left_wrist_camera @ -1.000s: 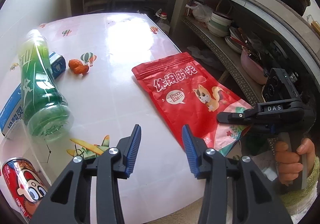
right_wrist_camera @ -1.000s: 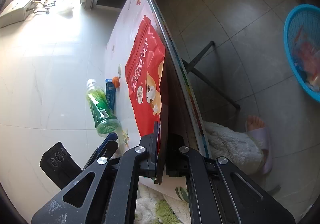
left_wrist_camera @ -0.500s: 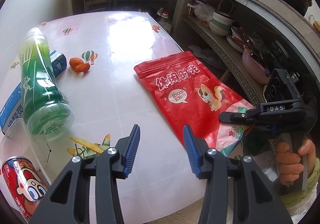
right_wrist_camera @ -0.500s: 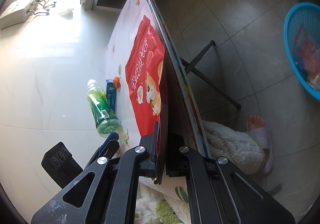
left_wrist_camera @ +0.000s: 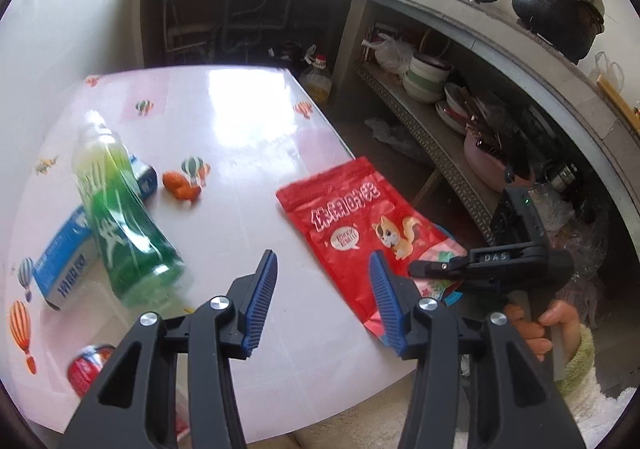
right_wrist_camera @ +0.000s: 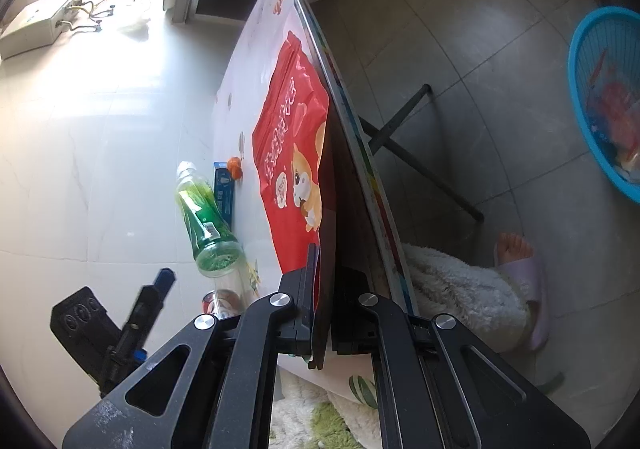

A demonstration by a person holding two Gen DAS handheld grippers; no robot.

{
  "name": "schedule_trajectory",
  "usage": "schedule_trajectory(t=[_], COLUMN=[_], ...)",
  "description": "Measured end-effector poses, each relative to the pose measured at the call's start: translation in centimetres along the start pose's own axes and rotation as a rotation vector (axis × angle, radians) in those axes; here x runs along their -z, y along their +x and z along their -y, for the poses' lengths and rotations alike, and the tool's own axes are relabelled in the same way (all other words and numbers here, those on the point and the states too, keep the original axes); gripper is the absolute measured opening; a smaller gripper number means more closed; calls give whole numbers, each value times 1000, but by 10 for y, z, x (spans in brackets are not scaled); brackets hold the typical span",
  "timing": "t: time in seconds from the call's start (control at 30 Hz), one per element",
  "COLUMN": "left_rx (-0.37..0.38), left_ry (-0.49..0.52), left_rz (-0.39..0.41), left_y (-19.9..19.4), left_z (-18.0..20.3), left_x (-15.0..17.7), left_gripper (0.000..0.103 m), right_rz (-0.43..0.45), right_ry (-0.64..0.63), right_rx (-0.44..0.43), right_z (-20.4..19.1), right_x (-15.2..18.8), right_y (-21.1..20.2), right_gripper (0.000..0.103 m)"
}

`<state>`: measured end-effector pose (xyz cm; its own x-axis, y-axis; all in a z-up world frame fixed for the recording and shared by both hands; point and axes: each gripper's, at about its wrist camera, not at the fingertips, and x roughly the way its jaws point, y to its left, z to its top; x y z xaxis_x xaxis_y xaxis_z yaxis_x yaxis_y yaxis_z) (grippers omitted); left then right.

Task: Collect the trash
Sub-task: 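Reach the left tool to the orange peel and grasp it, then carry snack bag and orange peel to the blue wastebasket and open both tools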

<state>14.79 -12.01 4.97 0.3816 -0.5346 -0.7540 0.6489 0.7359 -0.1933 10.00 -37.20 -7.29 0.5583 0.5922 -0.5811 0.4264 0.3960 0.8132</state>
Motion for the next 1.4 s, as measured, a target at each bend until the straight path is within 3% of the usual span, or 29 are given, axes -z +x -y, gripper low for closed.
schedule_trajectory(t=[0.13,0.27,0.47,0.6,0.77,1.0,1.17,1.4], left_rx=[-56,-104,-160,-250,-301,-353,-357,-348], left_ry=[81,198,318,446,543,587,556,542], left_rz=[55,1,-235,-351,-453,-540,-566,-563], left_y=[-34,-26,53,104,140,173,184,183], left_z=[-16,-29,-51,-59,-65,-74,-86,-90], left_x=[-35,-69,-92,-90,-80,-69,-71,-73], left_gripper=[60,65,65,65,48,33,20,10], right_rz=[-4,-5,10,18,25,20,17,15], right_ry=[9,9,13,20,22,20,20,28], right_rx=[-24,-31,-25,-21,-15,-22,-30,-42], right_z=[4,7,8,8,7,8,10,12], right_x=[0,0,2,4,3,3,3,2], right_y=[0,-2,-6,-7,-8,-9,-10,-12], right_gripper=[4,4,4,4,4,4,5,5])
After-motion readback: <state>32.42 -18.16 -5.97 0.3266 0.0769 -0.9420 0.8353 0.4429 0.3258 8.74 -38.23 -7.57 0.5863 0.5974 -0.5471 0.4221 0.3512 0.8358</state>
